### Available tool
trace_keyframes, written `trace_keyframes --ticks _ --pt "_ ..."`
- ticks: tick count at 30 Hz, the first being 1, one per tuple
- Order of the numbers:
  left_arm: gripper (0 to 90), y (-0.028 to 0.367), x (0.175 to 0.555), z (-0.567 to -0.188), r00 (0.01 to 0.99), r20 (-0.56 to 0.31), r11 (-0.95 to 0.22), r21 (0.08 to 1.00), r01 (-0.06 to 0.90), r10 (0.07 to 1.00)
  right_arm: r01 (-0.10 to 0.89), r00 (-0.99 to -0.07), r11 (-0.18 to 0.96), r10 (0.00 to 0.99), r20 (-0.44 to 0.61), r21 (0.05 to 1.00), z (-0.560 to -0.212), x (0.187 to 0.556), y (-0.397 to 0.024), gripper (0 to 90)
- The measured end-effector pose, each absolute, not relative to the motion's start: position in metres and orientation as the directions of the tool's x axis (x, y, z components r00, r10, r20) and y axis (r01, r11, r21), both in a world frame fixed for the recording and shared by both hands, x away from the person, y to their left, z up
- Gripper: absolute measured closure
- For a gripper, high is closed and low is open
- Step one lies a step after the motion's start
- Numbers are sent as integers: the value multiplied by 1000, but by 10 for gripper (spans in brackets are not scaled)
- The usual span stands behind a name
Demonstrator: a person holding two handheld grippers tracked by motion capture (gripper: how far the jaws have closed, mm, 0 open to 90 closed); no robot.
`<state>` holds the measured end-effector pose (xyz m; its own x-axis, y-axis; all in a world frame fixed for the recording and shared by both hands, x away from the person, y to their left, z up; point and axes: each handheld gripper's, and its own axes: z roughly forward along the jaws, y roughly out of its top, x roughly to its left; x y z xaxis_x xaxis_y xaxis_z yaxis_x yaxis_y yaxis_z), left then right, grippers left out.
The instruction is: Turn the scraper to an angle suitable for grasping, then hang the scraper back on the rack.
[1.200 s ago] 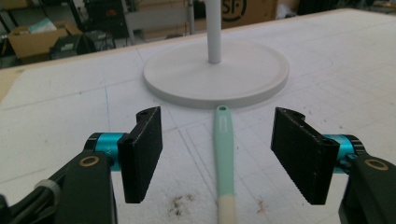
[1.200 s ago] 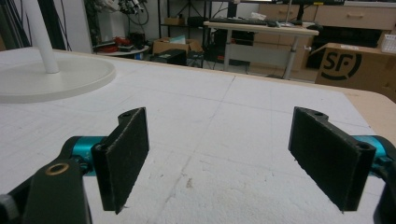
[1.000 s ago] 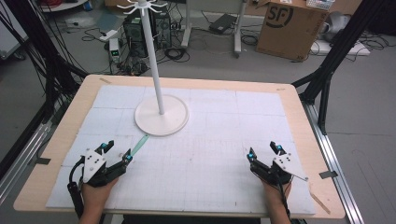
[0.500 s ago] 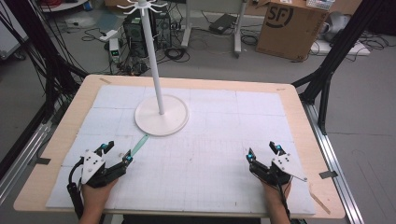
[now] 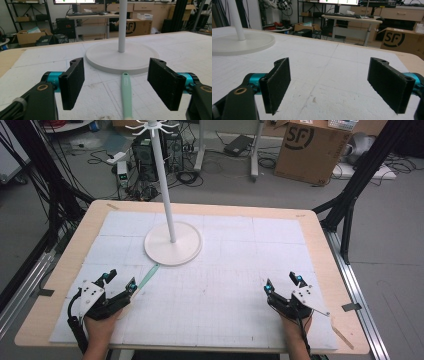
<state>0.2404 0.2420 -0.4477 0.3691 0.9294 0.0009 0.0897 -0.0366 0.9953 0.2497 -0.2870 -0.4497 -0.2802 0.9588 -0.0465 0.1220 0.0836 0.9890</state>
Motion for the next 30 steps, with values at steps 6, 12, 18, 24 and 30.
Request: trace_keyframes --ticks 6,12,18,24,30 --pt "305 242 238 -448 374 7 -39 996 79 927 125 -269 83 962 -47 989 -450 250 -287 181" --pt "319 239 237 -448 386 29 -61 996 72 922 131 -282 91 958 -51 987 -450 251 -286 181" --pt "318 237 239 -449 377 32 -73 993 94 926 116 -294 93 954 -56 989 -450 250 -287 181" --pt "321 237 240 -449 379 32 -75 992 100 925 119 -295 89 954 -51 989 -450 250 -288 182" --pt "321 237 241 -449 376 28 -74 991 107 926 124 -291 87 956 -48 989 -450 251 -288 184"
